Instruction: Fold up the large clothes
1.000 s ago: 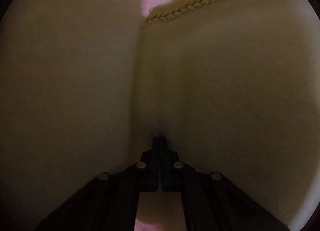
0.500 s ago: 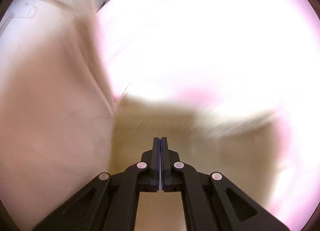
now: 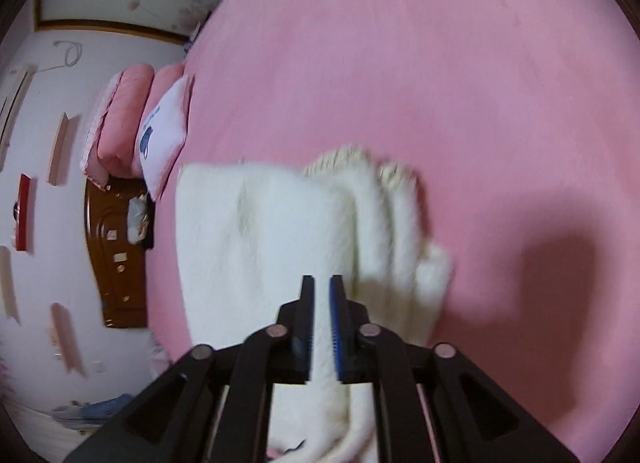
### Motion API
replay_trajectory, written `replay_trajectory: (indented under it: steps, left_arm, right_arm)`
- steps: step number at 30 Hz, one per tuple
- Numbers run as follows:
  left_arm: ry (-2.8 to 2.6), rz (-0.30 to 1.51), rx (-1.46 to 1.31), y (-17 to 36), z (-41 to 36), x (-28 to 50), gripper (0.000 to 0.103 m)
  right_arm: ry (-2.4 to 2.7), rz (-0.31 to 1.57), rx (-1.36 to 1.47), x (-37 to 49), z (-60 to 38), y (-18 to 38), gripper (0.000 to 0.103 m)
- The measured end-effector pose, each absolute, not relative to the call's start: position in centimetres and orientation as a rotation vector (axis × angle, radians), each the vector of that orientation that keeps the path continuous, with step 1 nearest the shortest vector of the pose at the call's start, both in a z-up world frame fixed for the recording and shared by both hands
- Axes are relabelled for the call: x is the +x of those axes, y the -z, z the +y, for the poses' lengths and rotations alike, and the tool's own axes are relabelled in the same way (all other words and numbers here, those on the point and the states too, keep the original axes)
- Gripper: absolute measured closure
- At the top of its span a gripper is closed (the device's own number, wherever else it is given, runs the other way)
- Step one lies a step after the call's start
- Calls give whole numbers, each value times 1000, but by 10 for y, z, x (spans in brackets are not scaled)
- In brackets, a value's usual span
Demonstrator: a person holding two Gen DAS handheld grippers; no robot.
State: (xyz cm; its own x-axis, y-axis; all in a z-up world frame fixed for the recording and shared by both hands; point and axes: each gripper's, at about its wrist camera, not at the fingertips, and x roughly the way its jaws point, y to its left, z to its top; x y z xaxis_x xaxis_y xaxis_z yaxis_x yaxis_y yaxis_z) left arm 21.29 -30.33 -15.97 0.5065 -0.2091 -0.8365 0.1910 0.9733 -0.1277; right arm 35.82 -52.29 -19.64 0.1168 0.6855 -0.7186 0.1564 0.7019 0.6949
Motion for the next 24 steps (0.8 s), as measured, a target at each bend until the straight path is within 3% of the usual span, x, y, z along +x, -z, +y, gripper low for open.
replay_trajectory:
  steps: [2, 6, 7, 8, 13, 16, 21, 24]
  left_arm:
    - [254, 1021, -36, 158, -303, 212, 89]
    - [286, 1010, -20, 152, -300, 205, 89]
    - [288, 1009, -18, 150, -301, 204, 89]
    - [292, 1007, -22, 147, -301, 203, 89]
    - [335, 1012, -122, 127, -296, 202, 89]
    - [397, 1045, -91, 130, -307, 199, 89]
    - [381, 1170, 1, 165, -312, 206, 85]
    - [410, 1182, -1, 140, -296, 203, 68]
  right_arm:
    - [-433, 1480, 743, 357, -514, 208, 63]
    - [-404, 1466, 714, 359, -478, 212, 63]
    - [-404, 1461, 681, 365, -463, 212, 66]
    - [-404, 1446, 618, 370, -457, 205, 91]
    - [-393, 1278, 495, 360, -447, 167, 93]
    - [-257, 1282, 487, 342, -469, 164, 93]
    - [-241, 1341, 475, 339, -484, 198, 87]
    - [-168, 1254, 469, 325, -492, 179, 72]
